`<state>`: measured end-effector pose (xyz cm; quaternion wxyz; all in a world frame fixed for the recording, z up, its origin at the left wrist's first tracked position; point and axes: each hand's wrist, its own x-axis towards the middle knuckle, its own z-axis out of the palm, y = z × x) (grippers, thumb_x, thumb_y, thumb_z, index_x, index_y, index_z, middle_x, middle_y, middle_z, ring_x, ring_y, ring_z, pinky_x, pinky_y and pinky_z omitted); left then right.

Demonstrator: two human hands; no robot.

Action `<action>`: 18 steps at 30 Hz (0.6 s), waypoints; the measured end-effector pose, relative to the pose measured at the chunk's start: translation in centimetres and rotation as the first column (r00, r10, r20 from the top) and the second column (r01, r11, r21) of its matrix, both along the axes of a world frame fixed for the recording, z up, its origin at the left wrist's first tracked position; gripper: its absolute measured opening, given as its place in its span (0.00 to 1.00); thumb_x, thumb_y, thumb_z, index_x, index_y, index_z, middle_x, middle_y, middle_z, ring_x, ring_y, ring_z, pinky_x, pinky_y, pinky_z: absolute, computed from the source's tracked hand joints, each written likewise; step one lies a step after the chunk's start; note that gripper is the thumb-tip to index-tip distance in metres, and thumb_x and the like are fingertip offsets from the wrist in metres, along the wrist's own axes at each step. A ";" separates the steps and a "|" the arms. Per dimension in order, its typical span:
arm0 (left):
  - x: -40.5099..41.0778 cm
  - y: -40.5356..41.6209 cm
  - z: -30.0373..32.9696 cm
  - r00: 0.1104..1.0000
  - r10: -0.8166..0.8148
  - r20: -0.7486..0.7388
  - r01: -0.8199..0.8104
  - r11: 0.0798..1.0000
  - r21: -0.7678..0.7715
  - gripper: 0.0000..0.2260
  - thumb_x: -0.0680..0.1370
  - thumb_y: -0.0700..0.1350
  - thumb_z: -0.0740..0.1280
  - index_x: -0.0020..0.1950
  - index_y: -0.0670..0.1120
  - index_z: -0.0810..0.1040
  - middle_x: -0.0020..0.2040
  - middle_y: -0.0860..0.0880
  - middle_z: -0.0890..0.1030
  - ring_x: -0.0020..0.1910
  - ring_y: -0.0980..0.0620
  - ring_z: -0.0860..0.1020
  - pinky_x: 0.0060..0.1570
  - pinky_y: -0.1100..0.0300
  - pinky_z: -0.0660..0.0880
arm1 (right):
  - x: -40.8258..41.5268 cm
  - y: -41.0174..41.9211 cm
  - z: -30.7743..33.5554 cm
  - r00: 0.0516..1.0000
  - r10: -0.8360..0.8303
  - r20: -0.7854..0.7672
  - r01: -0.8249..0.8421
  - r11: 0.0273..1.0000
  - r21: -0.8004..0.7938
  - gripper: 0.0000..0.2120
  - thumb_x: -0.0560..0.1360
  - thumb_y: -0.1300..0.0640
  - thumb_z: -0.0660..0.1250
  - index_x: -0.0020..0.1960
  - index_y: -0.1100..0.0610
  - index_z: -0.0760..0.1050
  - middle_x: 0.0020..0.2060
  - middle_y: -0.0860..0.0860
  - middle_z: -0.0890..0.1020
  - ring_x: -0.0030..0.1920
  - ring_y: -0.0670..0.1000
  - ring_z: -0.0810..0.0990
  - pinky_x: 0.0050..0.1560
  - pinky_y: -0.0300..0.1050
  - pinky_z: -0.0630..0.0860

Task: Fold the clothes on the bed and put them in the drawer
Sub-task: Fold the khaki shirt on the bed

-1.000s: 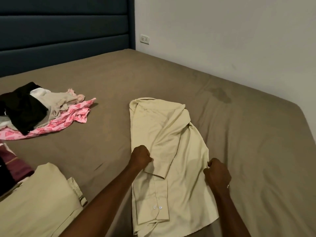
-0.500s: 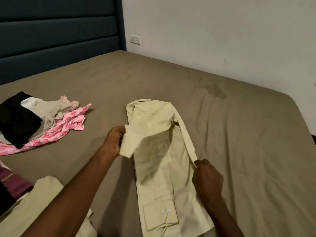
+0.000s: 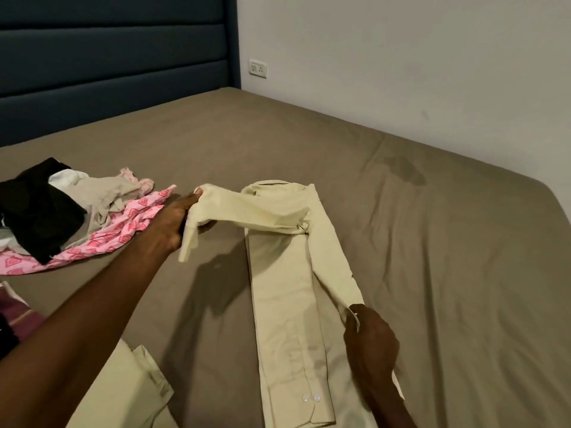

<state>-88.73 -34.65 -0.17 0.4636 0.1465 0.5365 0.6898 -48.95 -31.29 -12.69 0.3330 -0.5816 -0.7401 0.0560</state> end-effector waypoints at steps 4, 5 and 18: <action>0.0 2.9 2.5 0.997 -0.044 0.061 0.037 0.993 0.109 0.10 0.73 0.41 0.75 0.51 0.39 0.84 0.52 0.40 0.85 0.49 0.45 0.86 0.50 0.50 0.83 | 1.2 1.1 1.9 0.937 -0.072 -0.341 0.042 0.995 -0.093 0.04 0.80 0.56 0.71 0.49 0.53 0.85 0.39 0.47 0.86 0.39 0.52 0.84 0.42 0.49 0.79; -0.3 3.4 2.9 0.995 -0.052 0.081 0.042 0.992 0.122 0.19 0.67 0.41 0.78 0.55 0.38 0.81 0.53 0.40 0.84 0.49 0.45 0.85 0.49 0.50 0.83 | 1.5 1.4 2.6 0.902 -0.062 -0.428 0.012 0.993 -0.118 0.03 0.79 0.57 0.72 0.48 0.53 0.85 0.38 0.44 0.85 0.39 0.49 0.83 0.42 0.50 0.80; -4.8 2.8 -0.8 0.986 0.124 0.111 -0.131 0.990 0.059 0.12 0.77 0.45 0.69 0.57 0.40 0.79 0.45 0.42 0.84 0.43 0.45 0.85 0.45 0.54 0.83 | 1.9 4.2 3.5 0.855 0.327 -0.403 -0.516 0.613 -0.598 0.13 0.72 0.40 0.77 0.48 0.49 0.87 0.38 0.48 0.87 0.31 0.51 0.84 0.31 0.45 0.78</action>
